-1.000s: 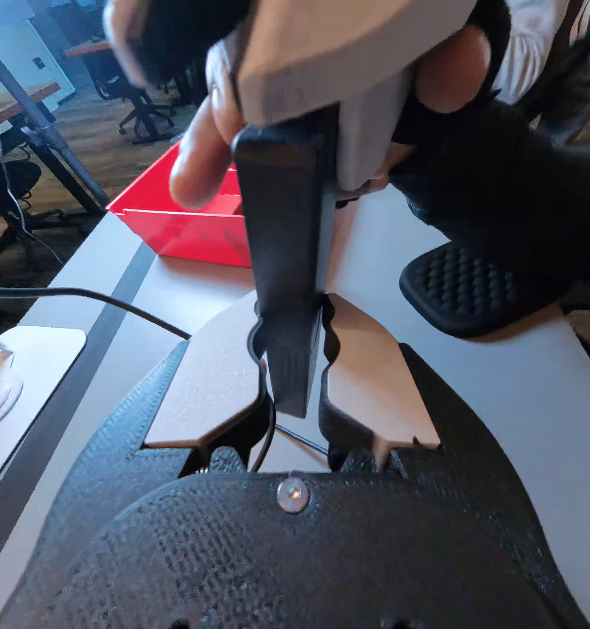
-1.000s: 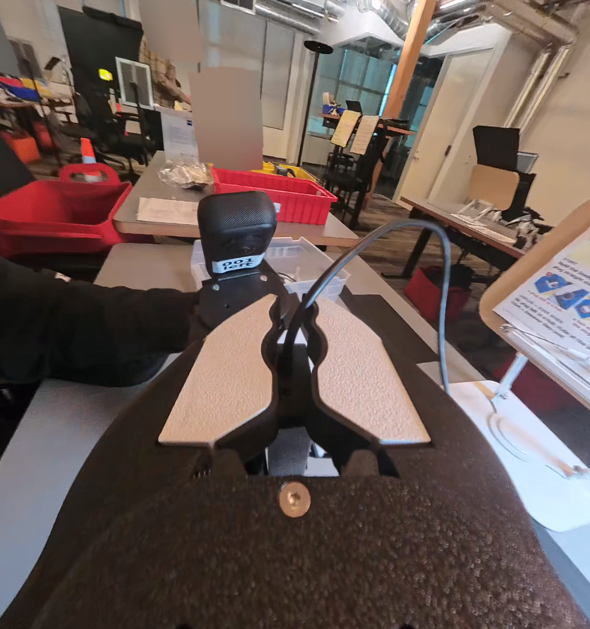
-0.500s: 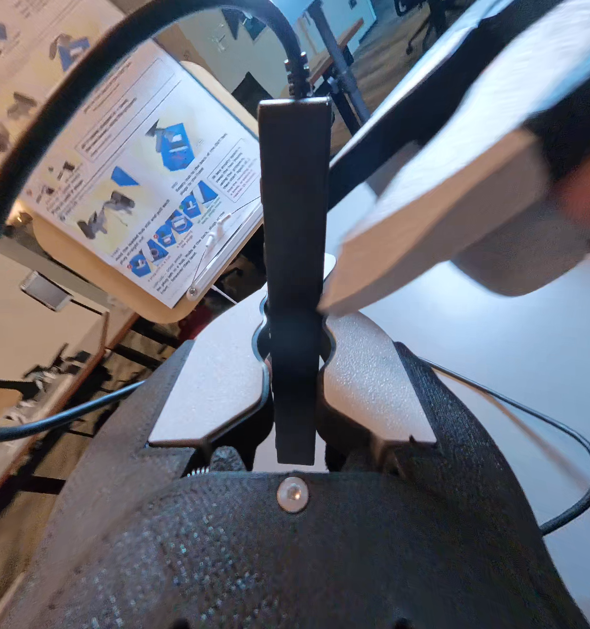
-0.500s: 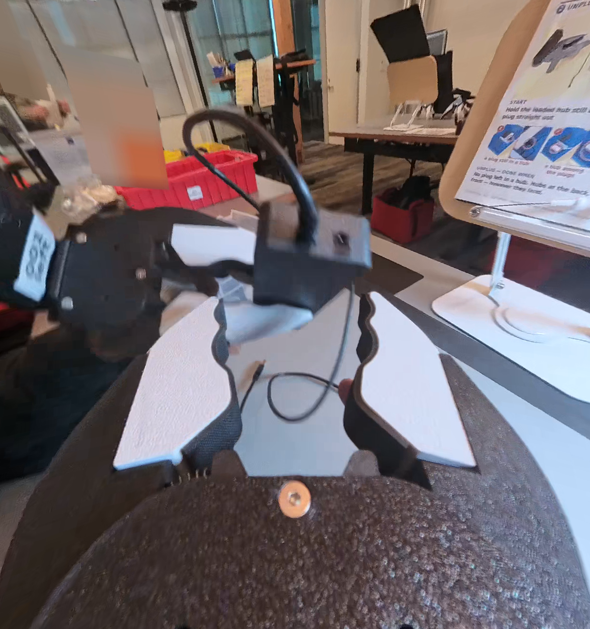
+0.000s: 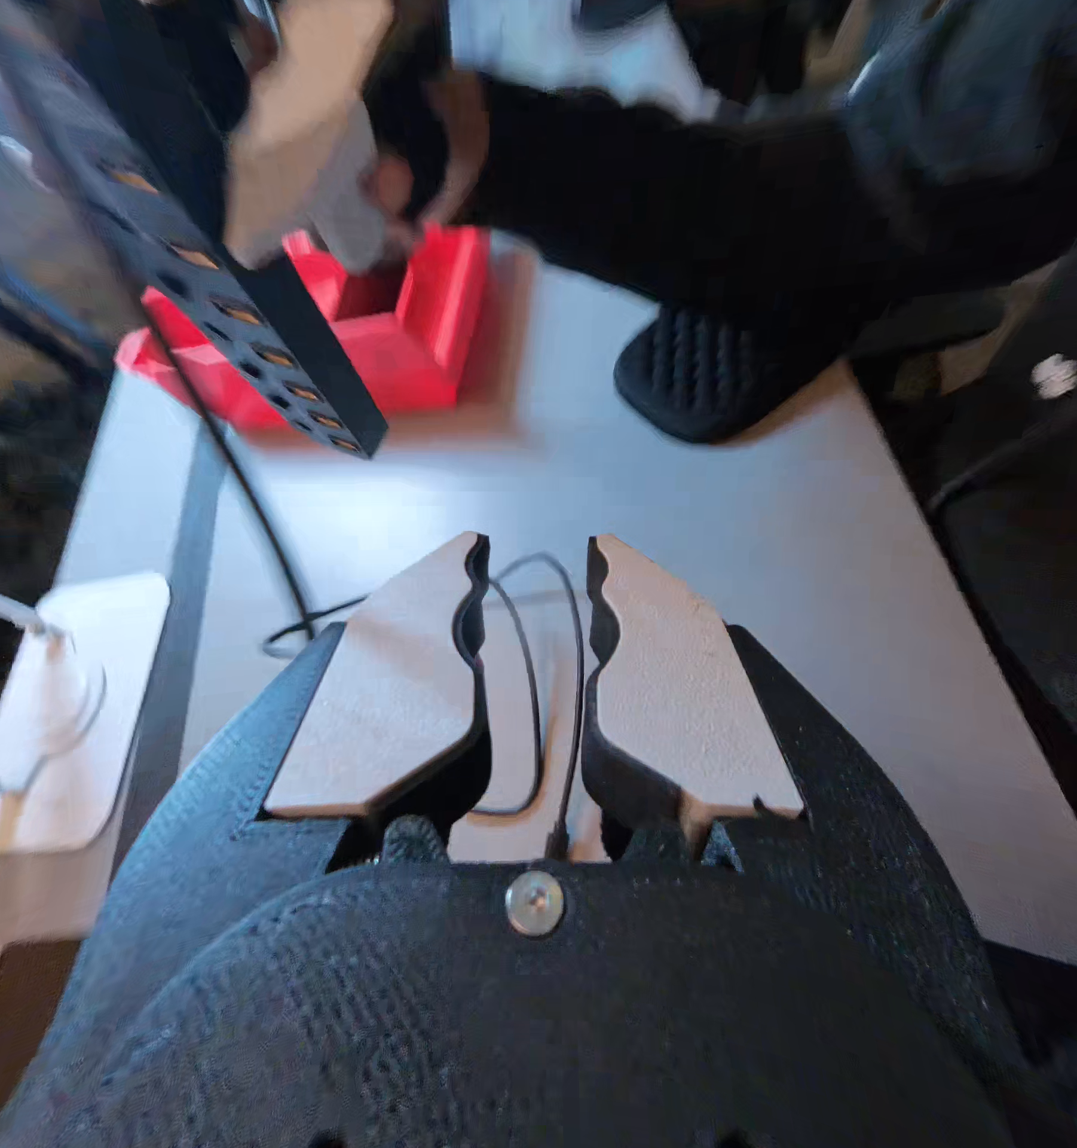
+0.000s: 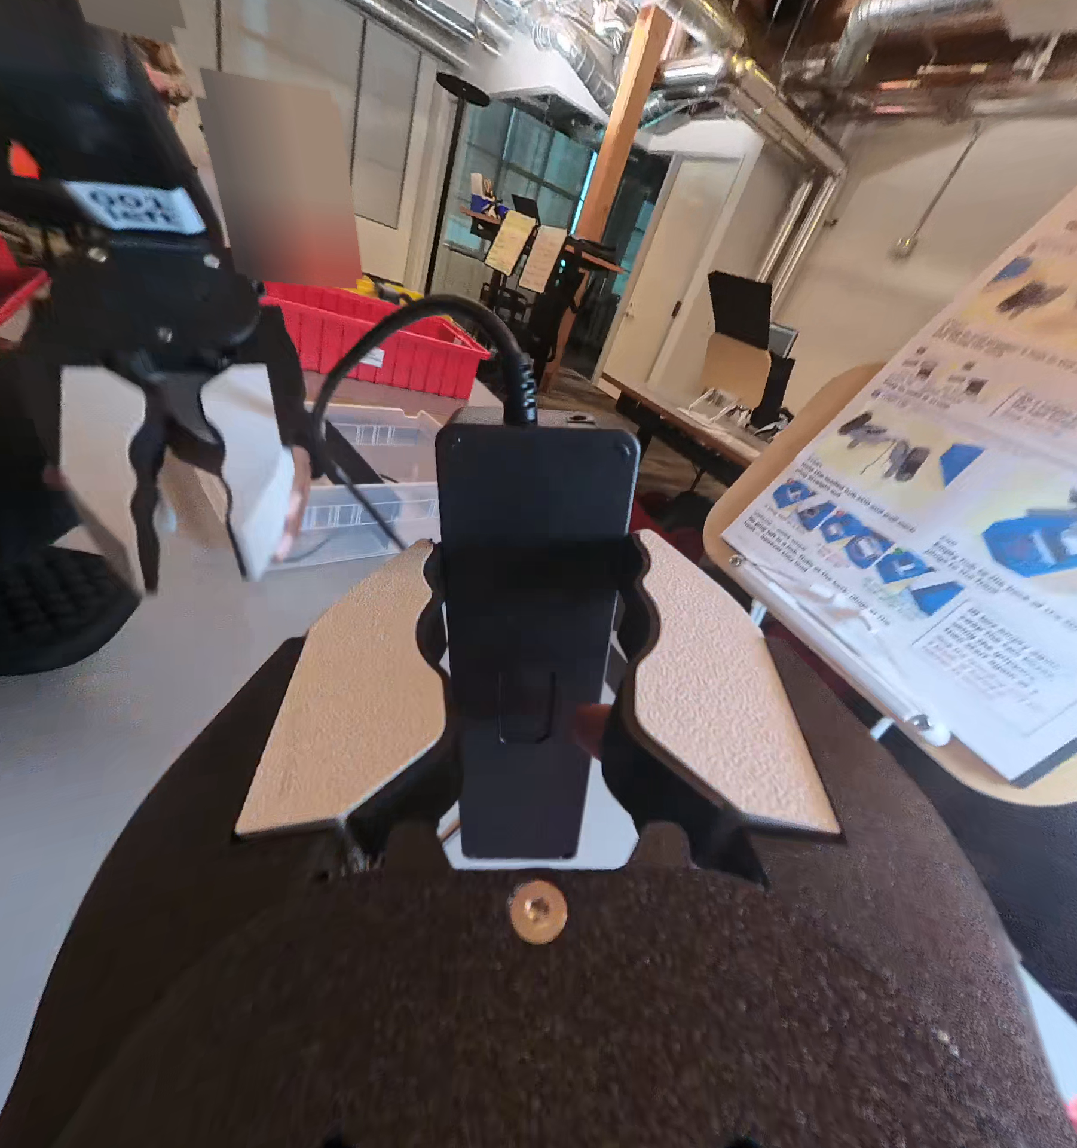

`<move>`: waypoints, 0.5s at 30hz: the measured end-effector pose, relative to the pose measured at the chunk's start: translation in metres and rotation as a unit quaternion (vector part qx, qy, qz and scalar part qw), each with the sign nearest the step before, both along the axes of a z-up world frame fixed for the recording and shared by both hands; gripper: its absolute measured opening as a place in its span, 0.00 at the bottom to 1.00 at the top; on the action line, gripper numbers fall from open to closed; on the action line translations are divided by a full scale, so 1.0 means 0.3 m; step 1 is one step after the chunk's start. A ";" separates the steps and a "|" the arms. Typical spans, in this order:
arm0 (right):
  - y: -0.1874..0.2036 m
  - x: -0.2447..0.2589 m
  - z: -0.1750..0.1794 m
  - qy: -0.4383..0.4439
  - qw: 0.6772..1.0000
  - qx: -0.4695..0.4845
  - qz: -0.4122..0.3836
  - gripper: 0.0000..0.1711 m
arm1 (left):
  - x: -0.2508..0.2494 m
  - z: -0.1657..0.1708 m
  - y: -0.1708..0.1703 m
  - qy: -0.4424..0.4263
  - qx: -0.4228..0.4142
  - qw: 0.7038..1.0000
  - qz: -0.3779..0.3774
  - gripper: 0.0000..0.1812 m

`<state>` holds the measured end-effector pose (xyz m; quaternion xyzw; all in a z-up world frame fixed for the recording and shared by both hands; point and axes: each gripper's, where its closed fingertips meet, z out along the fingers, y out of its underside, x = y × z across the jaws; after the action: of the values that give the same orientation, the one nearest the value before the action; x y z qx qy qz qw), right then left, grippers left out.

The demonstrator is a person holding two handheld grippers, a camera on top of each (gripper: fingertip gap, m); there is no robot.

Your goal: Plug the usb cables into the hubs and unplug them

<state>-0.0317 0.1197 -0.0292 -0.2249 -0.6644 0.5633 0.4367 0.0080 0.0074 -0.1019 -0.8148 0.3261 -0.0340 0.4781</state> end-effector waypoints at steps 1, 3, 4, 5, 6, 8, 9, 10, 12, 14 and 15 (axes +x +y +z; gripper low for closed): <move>-0.005 0.024 0.019 0.007 1.000 0.003 0.010 0.32 | 0.009 0.063 -0.025 -0.034 0.037 0.999 -0.018 0.16; -0.043 0.076 0.059 0.018 0.999 -0.003 0.051 0.32 | -0.006 0.189 -0.066 -0.120 0.112 0.986 -0.038 0.16; -0.071 0.105 0.081 0.027 0.996 -0.013 0.079 0.32 | -0.036 0.240 -0.075 -0.157 0.153 0.975 -0.035 0.14; -0.103 0.134 0.102 0.033 0.993 -0.027 0.112 0.32 | -0.085 0.276 -0.067 -0.192 0.190 0.963 -0.014 0.13; -0.133 0.161 0.120 0.037 0.987 -0.044 0.148 0.32 | -0.142 0.287 -0.042 -0.218 0.209 0.953 0.023 0.14; -0.185 0.208 0.149 0.045 0.971 -0.087 0.220 0.32 | -0.163 0.236 0.024 -0.225 0.192 0.954 0.050 0.22; -0.201 0.222 0.158 0.046 0.961 -0.110 0.251 0.32 | -0.119 0.200 0.059 -0.221 0.167 0.960 0.035 0.27; -0.209 0.231 0.162 0.045 0.951 -0.131 0.276 0.32 | -0.061 0.165 0.096 -0.212 0.144 0.967 0.017 0.33; -0.206 0.248 0.168 0.039 0.927 -0.178 0.328 0.32 | 0.037 0.109 0.180 -0.168 0.127 0.977 0.012 0.43; -0.181 0.259 0.175 0.036 0.903 -0.221 0.366 0.32 | 0.115 0.079 0.241 -0.142 0.125 0.982 0.016 0.44; -0.168 0.261 0.172 0.034 0.897 -0.230 0.376 0.32 | 0.130 0.075 0.266 -0.137 0.128 0.982 0.033 0.40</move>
<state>0.0467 0.0694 0.0225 -0.0336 -0.5361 0.8299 0.1508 0.0469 0.0872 -0.0793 -0.7446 0.2324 -0.0873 0.6196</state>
